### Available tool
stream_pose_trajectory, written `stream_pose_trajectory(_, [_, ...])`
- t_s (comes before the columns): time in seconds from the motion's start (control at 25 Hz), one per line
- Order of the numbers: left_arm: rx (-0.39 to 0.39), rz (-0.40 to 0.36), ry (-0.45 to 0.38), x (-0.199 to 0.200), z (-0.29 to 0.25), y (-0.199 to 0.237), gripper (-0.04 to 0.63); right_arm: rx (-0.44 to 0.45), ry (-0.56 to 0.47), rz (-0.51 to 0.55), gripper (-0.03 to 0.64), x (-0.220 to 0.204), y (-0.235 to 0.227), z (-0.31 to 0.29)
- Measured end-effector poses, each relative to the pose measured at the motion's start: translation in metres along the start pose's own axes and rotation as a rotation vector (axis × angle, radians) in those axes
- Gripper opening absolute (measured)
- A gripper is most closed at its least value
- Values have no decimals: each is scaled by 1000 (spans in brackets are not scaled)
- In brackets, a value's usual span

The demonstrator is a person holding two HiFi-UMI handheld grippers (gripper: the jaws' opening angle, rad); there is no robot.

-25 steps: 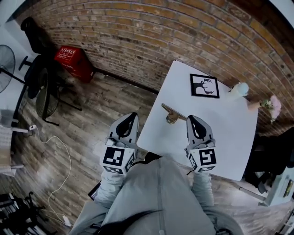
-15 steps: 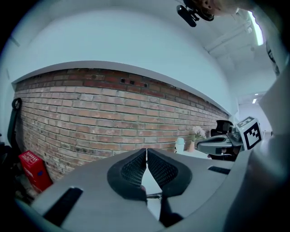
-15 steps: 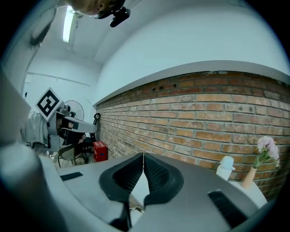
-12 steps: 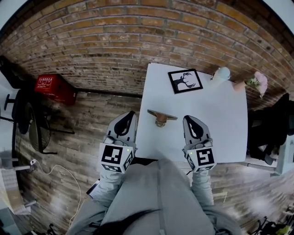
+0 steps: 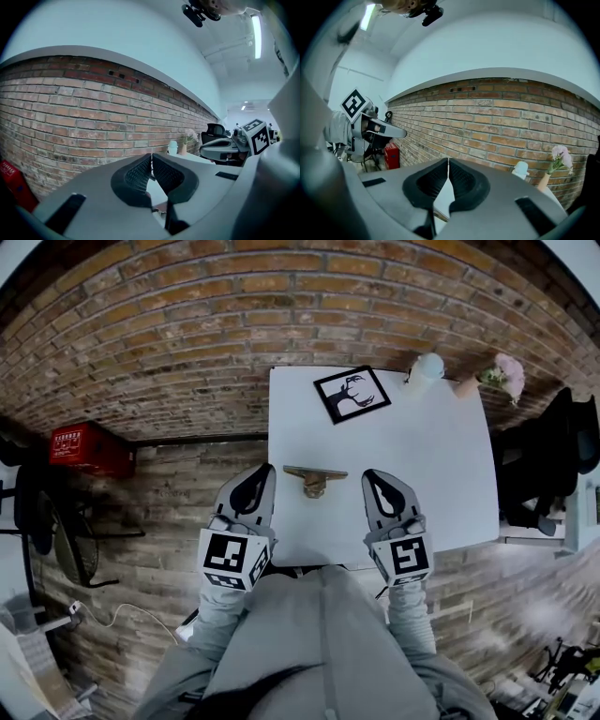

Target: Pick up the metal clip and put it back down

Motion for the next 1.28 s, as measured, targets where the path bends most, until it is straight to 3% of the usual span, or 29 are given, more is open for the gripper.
stream_pose_trajectory(0.72, [-18, 75, 55, -33, -14, 9, 34, 142, 129, 35, 31, -40, 27, -31])
stream_pose_trajectory(0.92, [-33, 88, 82, -45, -19, 13, 34, 196, 192, 125, 125, -66, 41, -47])
stream_pose_trajectory(1.28, [-62, 103, 128, -66, -35, 14, 34, 326, 305, 285, 181, -120, 73, -68])
Point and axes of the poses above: the fingertips, and each gripper's own axes: z backward along the fingers, y to its left, x out of its top, the point moved 3 cm from there along z, backward along the fingers, and after that the axes turned 6 degrees about -x, right-handed, at the moved point
